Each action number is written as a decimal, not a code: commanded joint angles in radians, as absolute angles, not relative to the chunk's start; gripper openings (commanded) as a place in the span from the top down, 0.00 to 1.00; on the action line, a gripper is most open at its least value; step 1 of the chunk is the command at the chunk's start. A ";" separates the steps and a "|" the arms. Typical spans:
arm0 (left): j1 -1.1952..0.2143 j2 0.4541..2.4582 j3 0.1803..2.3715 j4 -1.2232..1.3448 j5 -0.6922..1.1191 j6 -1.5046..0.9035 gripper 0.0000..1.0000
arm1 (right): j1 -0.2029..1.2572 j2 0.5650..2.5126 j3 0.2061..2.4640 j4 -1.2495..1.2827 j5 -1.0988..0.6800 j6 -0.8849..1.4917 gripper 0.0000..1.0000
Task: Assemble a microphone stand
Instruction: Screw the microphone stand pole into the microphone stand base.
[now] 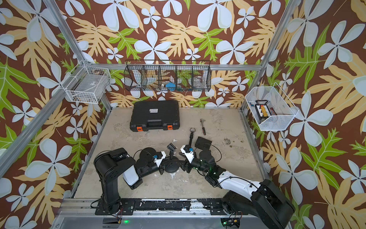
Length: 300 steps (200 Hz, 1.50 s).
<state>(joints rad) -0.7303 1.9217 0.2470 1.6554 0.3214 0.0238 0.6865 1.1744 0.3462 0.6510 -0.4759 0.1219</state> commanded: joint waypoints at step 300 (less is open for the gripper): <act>-0.716 1.905 0.241 1.690 0.294 0.036 0.89 | 0.701 1.382 0.478 0.802 -0.569 -0.087 1.00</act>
<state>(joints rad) -0.7296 1.8996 0.2367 1.6352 0.3092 0.0505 0.7002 1.3689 0.4717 0.7830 -0.5533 -0.0456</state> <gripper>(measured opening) 0.192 0.169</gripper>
